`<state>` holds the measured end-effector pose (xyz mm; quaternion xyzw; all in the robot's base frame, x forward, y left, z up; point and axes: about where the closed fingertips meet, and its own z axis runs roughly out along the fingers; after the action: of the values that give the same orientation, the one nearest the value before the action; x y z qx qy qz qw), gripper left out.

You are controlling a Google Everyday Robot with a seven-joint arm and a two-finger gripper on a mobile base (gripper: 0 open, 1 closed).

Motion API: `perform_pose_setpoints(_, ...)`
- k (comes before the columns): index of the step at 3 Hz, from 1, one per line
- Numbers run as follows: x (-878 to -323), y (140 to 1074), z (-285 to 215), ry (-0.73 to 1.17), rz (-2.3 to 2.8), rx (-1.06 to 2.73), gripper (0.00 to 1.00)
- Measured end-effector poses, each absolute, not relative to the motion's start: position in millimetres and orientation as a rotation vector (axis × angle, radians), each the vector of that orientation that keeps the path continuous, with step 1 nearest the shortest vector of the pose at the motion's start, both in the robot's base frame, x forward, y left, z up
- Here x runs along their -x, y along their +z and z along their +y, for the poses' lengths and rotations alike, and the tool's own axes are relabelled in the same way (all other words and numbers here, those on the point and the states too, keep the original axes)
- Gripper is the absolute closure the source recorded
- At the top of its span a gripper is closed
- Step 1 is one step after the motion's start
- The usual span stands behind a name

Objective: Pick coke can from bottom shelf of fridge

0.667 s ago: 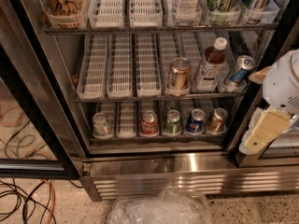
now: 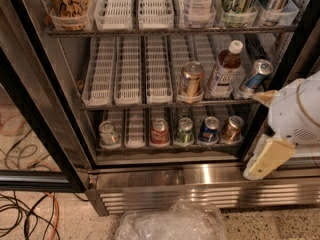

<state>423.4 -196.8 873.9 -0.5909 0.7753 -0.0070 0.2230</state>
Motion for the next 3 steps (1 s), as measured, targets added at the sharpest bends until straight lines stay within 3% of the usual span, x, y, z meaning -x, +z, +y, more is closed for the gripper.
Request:
perform_pose_setpoints(2, -418.2, 812.9, -134.8, 0.017, 1.957, 1.738, 0.0)
perform_pose_setpoints(3, -418.2, 812.9, -134.7, 0.017, 1.957, 1.738, 0.0)
